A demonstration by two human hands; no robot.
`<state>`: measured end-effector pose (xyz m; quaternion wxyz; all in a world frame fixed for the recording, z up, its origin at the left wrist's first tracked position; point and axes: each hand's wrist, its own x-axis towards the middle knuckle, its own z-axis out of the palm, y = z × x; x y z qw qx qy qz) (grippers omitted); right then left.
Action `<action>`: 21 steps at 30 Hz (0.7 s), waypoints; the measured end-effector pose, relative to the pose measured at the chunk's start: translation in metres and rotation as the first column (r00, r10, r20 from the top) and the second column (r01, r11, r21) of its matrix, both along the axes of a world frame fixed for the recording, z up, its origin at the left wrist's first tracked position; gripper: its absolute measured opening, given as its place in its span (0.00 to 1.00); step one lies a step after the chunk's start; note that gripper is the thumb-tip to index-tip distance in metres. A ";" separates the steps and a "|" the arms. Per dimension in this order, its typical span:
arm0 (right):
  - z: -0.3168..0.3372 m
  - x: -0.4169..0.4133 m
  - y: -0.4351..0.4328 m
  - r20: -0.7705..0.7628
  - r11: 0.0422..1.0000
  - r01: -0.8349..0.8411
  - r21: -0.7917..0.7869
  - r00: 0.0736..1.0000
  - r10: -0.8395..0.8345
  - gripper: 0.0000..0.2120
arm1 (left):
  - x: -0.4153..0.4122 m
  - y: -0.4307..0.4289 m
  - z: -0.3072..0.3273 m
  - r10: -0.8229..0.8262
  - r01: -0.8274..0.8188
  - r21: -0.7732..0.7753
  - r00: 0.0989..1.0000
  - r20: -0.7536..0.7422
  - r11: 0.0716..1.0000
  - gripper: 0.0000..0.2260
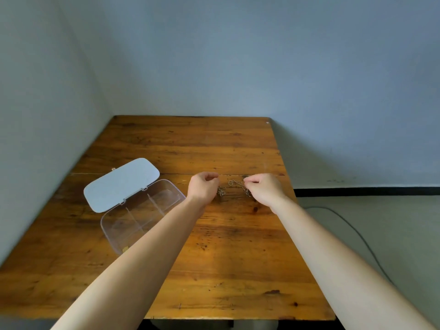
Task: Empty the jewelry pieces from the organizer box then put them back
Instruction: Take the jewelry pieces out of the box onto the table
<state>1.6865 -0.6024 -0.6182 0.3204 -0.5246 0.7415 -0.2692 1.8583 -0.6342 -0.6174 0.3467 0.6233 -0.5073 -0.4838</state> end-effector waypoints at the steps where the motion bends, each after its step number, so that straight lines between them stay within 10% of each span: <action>1: 0.004 0.001 0.000 -0.024 1.000 -0.017 0.007 1.000 0.018 0.14 | 0.004 0.002 0.007 -0.004 0.004 -0.021 1.000 0.000 1.000 0.11; 9: 0.026 0.034 0.010 -0.130 0.991 -0.088 -0.104 0.989 0.075 0.14 | 0.080 0.032 0.050 -0.003 0.079 -0.330 0.974 0.226 0.941 0.11; 21: 0.037 0.147 0.030 -0.228 0.832 -0.549 -0.077 0.823 0.521 0.18 | 0.196 0.100 0.023 -0.067 0.245 -0.233 0.809 0.584 0.941 0.08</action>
